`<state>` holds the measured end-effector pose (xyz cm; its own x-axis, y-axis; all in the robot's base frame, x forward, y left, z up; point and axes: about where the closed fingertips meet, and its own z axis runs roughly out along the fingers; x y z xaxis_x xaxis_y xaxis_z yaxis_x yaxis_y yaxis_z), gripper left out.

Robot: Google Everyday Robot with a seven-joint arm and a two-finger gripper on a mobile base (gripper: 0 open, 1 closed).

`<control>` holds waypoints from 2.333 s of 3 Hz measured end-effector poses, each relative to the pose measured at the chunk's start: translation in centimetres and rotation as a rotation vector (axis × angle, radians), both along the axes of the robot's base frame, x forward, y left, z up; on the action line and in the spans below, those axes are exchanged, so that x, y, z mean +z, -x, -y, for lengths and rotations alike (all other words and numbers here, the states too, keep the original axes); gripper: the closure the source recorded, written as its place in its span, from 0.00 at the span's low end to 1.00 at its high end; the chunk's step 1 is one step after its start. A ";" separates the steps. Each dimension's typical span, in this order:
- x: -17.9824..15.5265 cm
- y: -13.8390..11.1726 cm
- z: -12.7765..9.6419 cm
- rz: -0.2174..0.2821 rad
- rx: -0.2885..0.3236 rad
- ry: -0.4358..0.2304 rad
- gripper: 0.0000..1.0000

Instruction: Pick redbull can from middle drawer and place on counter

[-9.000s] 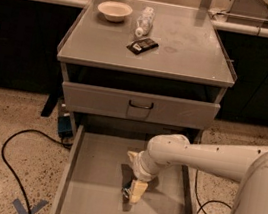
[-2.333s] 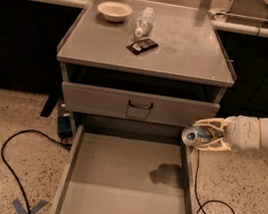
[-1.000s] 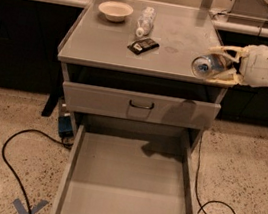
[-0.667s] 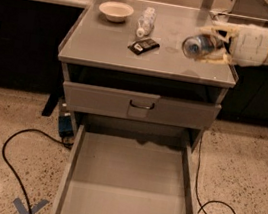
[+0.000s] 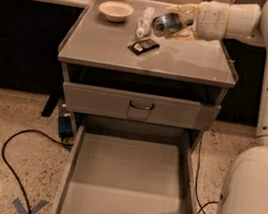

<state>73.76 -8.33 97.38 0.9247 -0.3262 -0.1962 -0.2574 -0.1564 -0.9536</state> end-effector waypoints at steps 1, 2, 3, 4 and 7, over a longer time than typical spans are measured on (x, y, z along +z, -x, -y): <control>-1.1 -3.8 -1.8 0.014 -0.100 0.034 1.00; -3.9 -8.1 -1.7 -0.021 -0.249 0.062 1.00; -7.2 -10.8 0.4 -0.106 -0.356 0.077 1.00; -11.3 -12.0 2.4 -0.211 -0.416 0.088 1.00; -13.9 -11.8 3.1 -0.285 -0.419 0.081 0.41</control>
Offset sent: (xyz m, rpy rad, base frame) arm 0.1199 0.0082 -0.0695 -0.0938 0.0609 -0.4370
